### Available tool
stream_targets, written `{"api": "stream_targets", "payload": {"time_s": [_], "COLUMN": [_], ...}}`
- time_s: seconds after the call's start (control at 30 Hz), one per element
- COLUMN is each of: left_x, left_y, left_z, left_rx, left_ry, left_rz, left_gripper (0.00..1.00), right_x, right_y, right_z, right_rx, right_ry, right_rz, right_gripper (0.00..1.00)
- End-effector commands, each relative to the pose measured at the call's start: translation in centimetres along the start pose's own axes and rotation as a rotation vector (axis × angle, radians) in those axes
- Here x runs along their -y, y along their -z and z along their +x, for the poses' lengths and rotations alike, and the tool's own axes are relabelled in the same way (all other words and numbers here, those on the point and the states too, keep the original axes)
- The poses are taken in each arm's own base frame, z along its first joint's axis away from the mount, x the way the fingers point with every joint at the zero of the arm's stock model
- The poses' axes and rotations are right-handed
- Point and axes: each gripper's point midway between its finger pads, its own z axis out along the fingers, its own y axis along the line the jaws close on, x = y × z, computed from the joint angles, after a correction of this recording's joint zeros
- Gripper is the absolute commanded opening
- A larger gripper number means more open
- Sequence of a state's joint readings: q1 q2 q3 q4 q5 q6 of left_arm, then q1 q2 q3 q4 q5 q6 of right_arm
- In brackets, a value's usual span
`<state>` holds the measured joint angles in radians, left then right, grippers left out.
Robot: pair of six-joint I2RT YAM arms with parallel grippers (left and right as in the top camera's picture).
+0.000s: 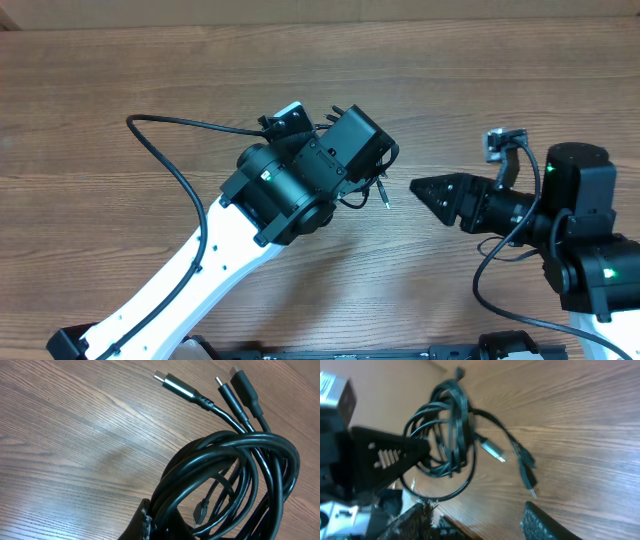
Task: Untangle cables
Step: 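Move the right gripper toward the hanging cable loops under the left gripper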
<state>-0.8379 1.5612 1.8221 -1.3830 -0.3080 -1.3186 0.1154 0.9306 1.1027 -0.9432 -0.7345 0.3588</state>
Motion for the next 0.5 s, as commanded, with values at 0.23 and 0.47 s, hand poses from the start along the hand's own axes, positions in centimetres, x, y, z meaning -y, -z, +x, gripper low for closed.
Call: {"api": "stream_targets", "payload": {"time_s": [0.23, 0.47], "left_x": [2.1, 4.0], "left_y": [-2.1, -1.8], "left_z": [1.9, 3.2], "left_rx": [-0.080, -0.129], "left_ry": [0.006, -0.050], "left_rz": [0.014, 0.094], "left_gripper": [0.04, 0.04], "right_x": [-0.2, 0.5], "right_y": [-0.1, -0.3], "right_z": [-0.2, -0.2], "right_rx": [0.011, 0.008], "right_ry": [0.160, 0.150], "right_rz": [0.045, 0.072], "right_gripper": [0.57, 0.53]}}
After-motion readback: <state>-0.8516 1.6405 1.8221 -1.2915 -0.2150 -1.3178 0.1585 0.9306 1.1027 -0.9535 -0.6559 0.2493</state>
